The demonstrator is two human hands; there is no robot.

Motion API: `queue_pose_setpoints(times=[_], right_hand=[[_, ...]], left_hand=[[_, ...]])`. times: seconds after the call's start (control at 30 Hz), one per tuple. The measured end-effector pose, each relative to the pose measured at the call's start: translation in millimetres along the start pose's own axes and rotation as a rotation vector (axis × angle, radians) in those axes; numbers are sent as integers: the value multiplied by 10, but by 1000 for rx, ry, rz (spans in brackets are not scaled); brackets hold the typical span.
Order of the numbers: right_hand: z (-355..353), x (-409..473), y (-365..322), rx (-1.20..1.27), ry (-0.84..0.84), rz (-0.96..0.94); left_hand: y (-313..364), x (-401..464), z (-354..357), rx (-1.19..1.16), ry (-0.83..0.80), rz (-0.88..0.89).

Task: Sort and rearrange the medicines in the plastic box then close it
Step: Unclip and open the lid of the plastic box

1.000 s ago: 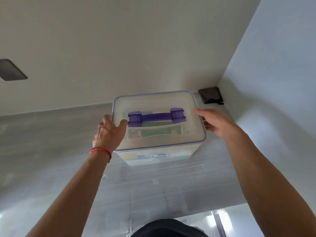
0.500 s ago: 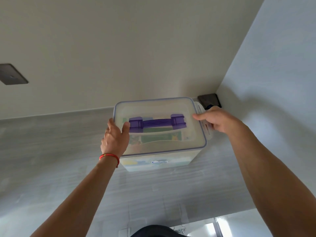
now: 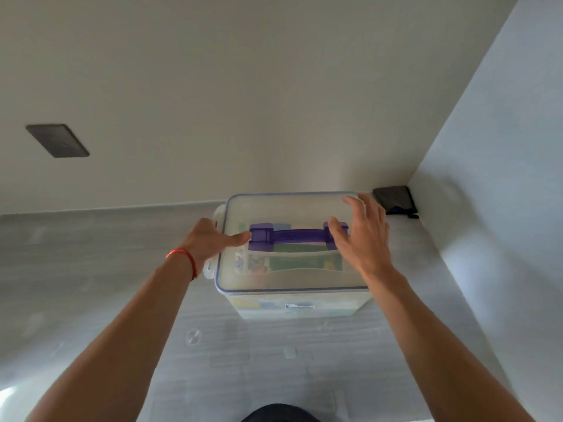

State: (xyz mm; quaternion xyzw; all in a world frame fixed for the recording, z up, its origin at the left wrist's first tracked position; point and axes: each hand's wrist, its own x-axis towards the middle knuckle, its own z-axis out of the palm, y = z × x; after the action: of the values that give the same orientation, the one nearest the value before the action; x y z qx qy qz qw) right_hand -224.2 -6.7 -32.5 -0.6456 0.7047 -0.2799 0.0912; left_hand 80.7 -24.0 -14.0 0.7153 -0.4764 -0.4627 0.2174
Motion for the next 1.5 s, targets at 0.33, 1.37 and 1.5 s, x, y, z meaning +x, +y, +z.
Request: queue_pose_setpoints(times=[0.33, 1.37, 1.5], right_hand=[[-52, 788, -77, -34, -303, 111], [137, 942, 59, 157, -161, -31], [49, 70, 47, 21, -80, -386]], left_hand=[[151, -134, 339, 559, 326, 357], [148, -112, 845, 855, 357, 538], [178, -136, 828, 840, 366, 547]])
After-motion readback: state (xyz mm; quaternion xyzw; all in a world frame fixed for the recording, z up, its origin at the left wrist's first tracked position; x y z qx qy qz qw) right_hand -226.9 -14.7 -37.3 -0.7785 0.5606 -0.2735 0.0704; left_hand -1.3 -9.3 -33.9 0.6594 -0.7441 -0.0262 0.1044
